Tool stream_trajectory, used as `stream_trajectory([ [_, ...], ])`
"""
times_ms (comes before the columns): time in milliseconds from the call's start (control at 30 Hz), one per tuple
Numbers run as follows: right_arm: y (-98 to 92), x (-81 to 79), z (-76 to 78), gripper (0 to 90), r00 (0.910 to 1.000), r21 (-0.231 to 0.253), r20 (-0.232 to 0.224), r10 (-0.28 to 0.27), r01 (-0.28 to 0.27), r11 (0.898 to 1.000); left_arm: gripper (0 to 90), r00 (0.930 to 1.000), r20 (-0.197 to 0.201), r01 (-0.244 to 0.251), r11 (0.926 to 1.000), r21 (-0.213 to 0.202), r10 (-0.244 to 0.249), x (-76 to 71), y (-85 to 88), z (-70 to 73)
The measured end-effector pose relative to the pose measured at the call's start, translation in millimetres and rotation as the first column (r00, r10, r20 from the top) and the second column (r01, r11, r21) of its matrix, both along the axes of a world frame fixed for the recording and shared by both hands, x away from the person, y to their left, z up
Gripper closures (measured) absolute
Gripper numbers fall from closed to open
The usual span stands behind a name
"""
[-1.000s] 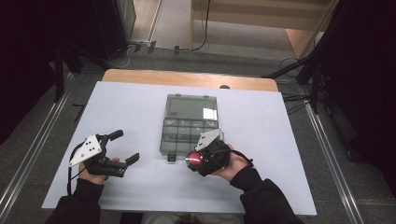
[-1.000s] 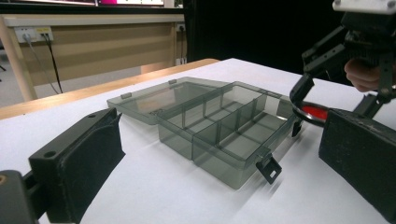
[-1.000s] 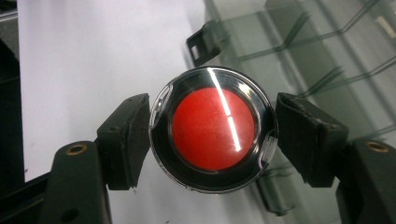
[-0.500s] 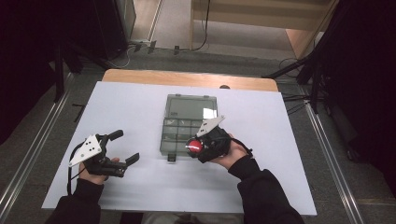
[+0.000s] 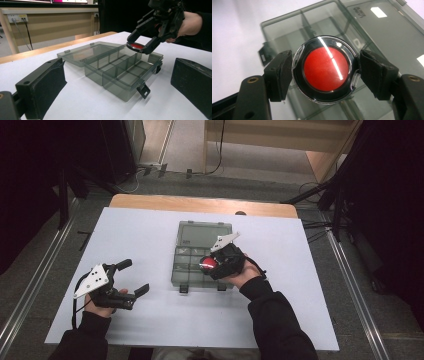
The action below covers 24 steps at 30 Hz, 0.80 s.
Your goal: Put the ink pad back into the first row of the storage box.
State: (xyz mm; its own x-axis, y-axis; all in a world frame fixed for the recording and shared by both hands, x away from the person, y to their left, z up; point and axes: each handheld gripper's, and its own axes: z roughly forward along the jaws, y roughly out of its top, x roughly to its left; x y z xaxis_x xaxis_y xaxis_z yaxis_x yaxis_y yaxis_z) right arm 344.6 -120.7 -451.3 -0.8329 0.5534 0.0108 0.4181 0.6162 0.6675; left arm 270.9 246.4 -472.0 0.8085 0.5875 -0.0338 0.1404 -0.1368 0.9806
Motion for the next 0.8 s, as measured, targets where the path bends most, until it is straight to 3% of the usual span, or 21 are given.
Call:
stream_trajectory([
  [233,-1.5,11.1,-6.8,30.9,0.9978,0.01,0.003,-0.067,0.067,0.998,0.0,1.0,0.0,0.0,1.0,0.0,0.0,0.2,0.2,0.0],
  [567,-3.3,20.9,-15.7,30.9,0.9851,0.016,0.021,-0.17,0.17,0.985,0.0,1.0,0.0,0.002,1.0,-0.001,-0.002,0.3,0.0,0.0],
  [800,-6.1,25.6,-20.2,30.8,0.9628,0.023,0.03,-0.268,0.268,0.963,0.0,1.0,0.0,0.002,1.0,-0.003,-0.002,0.3,0.1,0.1],
])
